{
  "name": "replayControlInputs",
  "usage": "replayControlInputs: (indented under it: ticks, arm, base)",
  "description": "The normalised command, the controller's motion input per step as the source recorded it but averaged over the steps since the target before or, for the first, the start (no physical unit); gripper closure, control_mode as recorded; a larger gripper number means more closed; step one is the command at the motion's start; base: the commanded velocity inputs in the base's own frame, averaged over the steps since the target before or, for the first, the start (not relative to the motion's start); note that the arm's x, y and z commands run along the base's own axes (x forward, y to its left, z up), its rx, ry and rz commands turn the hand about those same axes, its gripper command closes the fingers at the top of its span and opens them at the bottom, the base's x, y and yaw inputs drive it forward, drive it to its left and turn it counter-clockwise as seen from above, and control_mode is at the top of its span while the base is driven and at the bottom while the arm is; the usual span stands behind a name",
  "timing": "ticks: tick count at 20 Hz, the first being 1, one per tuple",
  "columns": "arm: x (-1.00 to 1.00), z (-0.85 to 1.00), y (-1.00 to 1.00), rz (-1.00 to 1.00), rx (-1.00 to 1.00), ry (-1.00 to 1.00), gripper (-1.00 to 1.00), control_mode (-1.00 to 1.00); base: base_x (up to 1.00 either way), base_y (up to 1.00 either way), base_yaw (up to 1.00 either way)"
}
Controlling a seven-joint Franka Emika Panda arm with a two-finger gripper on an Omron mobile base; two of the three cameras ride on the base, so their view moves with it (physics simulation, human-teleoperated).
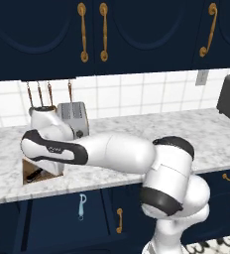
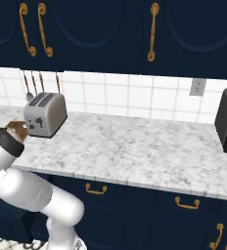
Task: Place the appropriate cutting tool for cutting the garlic skin on the cutting board.
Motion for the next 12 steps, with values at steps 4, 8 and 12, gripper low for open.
replayControlInputs:
  ticks: [4,8,12]
  arm:
    - [0.84,-0.26,0.26,0.23,-0.07,0.03,1.00,-1.00]
    - [0.54,-0.52,0.43,0.22,-0.09,0.01,1.00,-1.00]
    - [0.54,-0.41,0.21,0.16,-0.06,0.00,1.00,-1.00]
  base:
    - [0.00,0.00,0.00]
    - [0.00,0.00,0.00]
    - [0.00,0.00,0.00]
